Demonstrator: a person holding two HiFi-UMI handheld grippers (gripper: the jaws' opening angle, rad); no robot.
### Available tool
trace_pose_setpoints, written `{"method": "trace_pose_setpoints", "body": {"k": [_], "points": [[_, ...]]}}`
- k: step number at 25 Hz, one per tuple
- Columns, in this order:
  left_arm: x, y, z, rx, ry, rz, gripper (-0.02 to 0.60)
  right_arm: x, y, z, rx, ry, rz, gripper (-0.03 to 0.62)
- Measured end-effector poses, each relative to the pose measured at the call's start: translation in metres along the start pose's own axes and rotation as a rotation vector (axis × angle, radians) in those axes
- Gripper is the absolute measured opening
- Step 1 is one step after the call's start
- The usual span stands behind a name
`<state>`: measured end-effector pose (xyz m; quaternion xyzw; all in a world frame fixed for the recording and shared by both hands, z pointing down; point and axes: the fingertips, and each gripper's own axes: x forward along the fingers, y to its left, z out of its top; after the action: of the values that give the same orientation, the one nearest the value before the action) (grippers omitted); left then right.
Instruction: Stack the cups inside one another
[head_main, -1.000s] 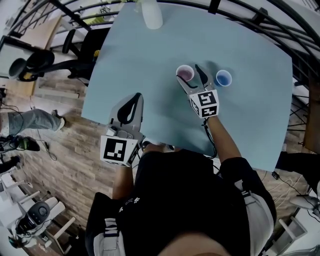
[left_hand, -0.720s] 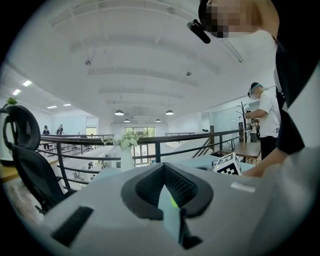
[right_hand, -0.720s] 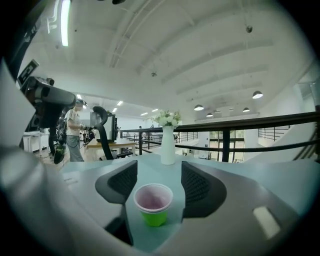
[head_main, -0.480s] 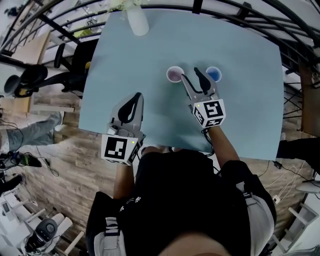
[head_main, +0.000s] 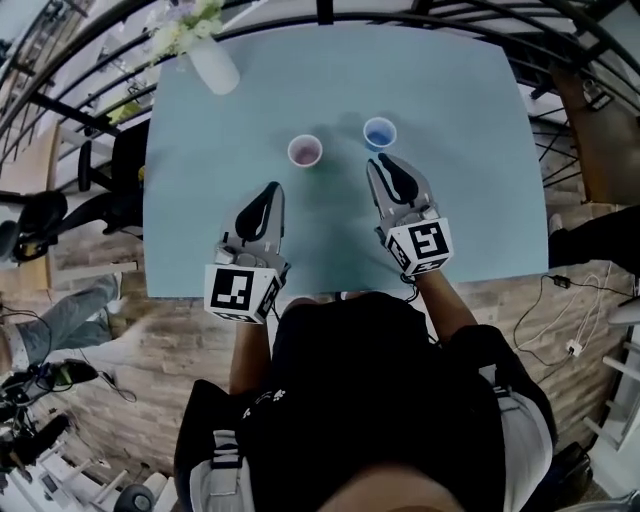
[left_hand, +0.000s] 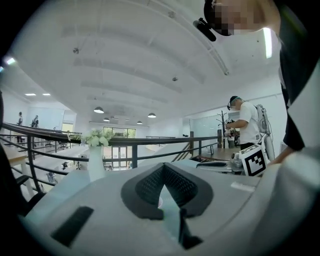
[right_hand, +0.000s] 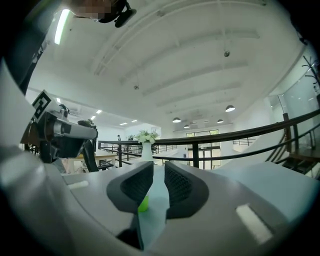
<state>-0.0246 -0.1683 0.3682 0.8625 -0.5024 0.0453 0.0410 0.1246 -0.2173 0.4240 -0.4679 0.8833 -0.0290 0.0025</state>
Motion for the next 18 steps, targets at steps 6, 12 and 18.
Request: {"method": "trace_pose_setpoints", "body": {"k": [6, 12, 18], "points": [[0.022, -0.025, -0.007, -0.002, 0.009, -0.073, -0.008, -0.035, -0.022, -0.009, 0.003, 0.019, -0.08, 0.022], [0.032, -0.039, -0.008, 0.004, 0.018, -0.106, -0.008, -0.048, -0.036, -0.011, -0.005, 0.029, -0.116, 0.014], [0.03, -0.037, -0.01, 0.002, 0.022, -0.089, -0.008, -0.039, -0.04, -0.025, -0.018, 0.062, -0.11, 0.037]]}}
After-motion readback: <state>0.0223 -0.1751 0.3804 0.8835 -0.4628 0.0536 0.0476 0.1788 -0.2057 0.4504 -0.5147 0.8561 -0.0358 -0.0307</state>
